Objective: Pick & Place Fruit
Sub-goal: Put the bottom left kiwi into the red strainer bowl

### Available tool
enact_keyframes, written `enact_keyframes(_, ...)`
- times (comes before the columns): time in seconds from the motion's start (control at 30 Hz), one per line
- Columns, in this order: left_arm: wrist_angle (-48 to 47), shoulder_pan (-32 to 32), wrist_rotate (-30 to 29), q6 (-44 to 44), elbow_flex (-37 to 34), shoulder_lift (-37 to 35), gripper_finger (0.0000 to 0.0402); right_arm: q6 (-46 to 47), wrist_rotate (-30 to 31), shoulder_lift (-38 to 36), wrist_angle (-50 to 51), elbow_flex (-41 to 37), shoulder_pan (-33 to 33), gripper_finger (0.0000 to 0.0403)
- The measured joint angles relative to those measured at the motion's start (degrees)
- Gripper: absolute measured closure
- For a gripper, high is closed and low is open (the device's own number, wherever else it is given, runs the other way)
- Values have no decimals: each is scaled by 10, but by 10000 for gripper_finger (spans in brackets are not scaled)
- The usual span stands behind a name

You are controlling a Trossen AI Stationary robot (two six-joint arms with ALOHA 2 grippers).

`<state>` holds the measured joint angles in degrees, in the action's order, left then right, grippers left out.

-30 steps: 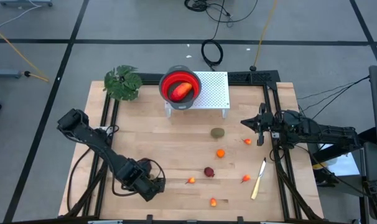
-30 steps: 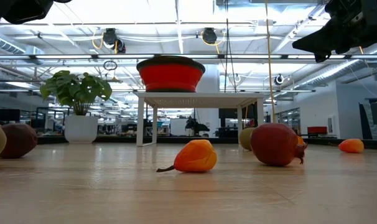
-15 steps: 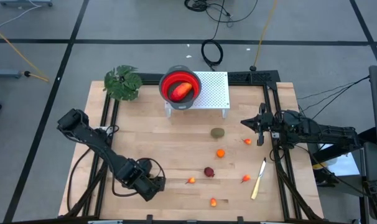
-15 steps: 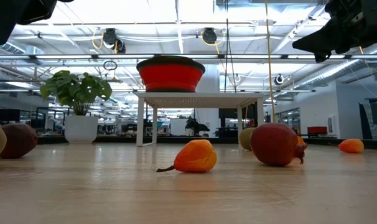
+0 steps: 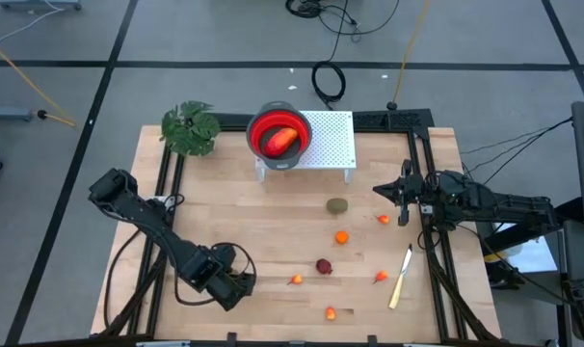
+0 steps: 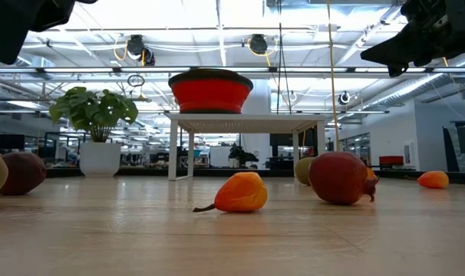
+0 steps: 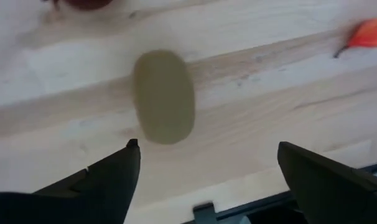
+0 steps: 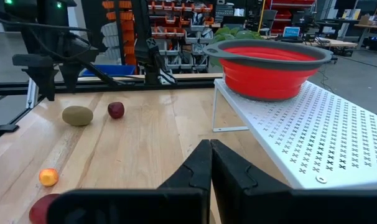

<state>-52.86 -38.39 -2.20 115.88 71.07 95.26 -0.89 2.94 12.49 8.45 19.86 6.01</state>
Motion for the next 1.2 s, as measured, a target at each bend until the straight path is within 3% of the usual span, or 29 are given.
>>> enact_keyframes(0.3, -1, 0, -53, -44, 0, 0, 61, 0, 0, 0, 0, 0, 0, 403)
enact_keyframes(0.8, -61, 2, -8, 11, 0, 3, 62, 0, 0, 0, 0, 0, 0, 403)
enact_keyframes(1.07, -60, 12, 55, -16, 0, 60, 62, 0, 0, 0, 0, 0, 0, 403)
enact_keyframes(1.2, -58, 12, 54, -15, 0, 86, 62, 0, 0, 0, 0, 0, 0, 403)
